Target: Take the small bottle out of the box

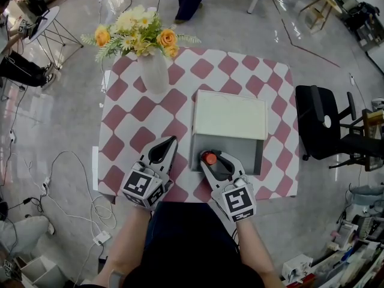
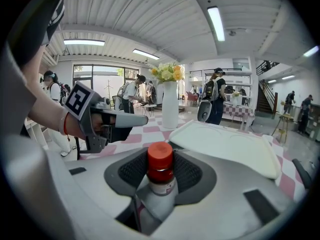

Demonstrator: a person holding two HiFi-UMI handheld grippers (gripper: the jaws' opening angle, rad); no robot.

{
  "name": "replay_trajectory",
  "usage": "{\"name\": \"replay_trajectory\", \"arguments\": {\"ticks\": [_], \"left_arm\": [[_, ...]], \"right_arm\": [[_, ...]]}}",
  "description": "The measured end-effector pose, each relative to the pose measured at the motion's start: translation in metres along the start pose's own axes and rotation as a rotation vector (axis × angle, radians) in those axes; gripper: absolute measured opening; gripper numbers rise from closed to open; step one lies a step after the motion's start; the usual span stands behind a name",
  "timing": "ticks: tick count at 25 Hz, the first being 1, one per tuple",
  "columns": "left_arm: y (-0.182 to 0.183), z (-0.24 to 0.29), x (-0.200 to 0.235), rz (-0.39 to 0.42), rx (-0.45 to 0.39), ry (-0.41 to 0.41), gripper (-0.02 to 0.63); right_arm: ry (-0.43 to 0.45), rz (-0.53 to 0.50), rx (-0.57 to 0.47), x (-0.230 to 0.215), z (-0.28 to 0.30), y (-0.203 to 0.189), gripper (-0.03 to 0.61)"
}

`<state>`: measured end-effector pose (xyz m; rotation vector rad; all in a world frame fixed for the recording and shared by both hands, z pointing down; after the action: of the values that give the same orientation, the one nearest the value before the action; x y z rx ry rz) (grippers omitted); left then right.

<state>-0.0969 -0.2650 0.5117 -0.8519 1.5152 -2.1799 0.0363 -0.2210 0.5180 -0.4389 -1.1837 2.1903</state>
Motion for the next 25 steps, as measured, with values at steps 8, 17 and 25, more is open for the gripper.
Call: {"name": "replay_trajectory", "arguments": {"ticks": [8, 17, 25], "left_arm": [[0.004, -0.005, -0.006, 0.005, -0.012, 0.000, 0.003], [0.013, -0.010, -0.020, 0.021, -0.023, -0.010, 0.003], [0.021, -0.011, -0.031, 0.043, -0.034, -0.028, 0.003]], "right_arm": [[-0.037, 0.059, -0.050, -0.015, -0.017, 0.004, 0.153], [-0.085, 0.156, -0.108, -0.031, -0.044, 0.004, 0.153], [-0.130, 0.197, -0.149, -0.043, -0.066, 0.005, 0.153]]}}
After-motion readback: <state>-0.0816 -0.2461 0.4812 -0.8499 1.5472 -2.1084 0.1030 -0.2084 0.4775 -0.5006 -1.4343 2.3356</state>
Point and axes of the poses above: the fingertips, and each gripper's own axes: z forward along the fingers, x to its left, y out of its top, the point moved 4 cm from there along -z, backward along the fingers, and after that the axes turned 5 degrees about x, right-handed, at the moved point
